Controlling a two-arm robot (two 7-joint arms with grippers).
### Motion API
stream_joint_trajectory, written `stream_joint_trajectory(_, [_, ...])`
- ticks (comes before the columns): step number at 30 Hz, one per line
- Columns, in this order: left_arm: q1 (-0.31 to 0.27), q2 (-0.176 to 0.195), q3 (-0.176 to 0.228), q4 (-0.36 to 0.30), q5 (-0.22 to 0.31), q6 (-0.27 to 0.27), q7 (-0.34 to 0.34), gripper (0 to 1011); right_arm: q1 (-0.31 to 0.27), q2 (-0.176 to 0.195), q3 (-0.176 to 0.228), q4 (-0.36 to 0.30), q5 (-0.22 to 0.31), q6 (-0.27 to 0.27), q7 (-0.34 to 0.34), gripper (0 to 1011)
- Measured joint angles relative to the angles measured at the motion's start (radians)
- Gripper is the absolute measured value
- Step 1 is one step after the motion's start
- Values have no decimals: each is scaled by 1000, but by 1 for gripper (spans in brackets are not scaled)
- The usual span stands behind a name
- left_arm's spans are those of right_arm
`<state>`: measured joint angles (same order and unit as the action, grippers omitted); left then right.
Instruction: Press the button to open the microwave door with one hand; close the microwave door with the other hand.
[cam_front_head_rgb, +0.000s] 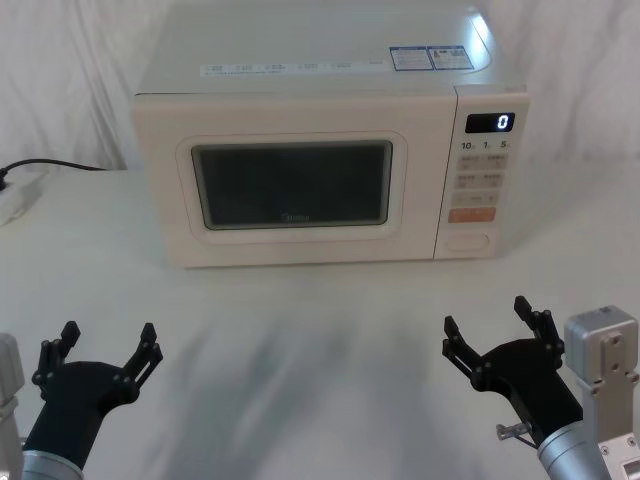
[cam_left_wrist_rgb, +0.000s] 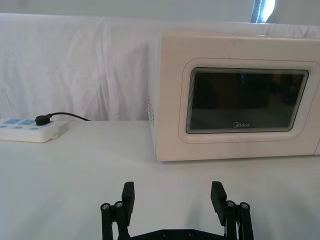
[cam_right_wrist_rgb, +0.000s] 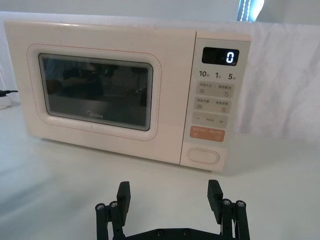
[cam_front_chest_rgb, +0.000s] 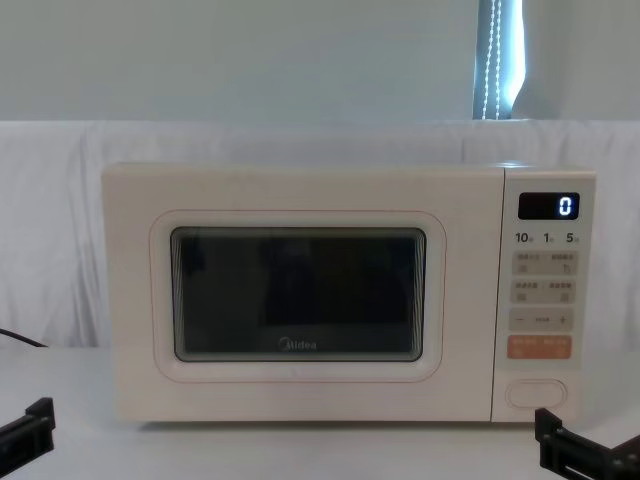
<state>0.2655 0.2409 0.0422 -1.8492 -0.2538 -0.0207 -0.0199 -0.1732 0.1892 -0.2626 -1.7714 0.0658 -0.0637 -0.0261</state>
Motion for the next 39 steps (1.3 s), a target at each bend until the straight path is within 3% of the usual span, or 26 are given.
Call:
stream_joint_trajectory(35, [0,0,0,0,0,0,0,1001,0,0,0,0,0,0,0,1000])
stream_joint_trajectory(39, [0,0,0,0,0,0,0,1001,0,0,0,0,0,0,0,944])
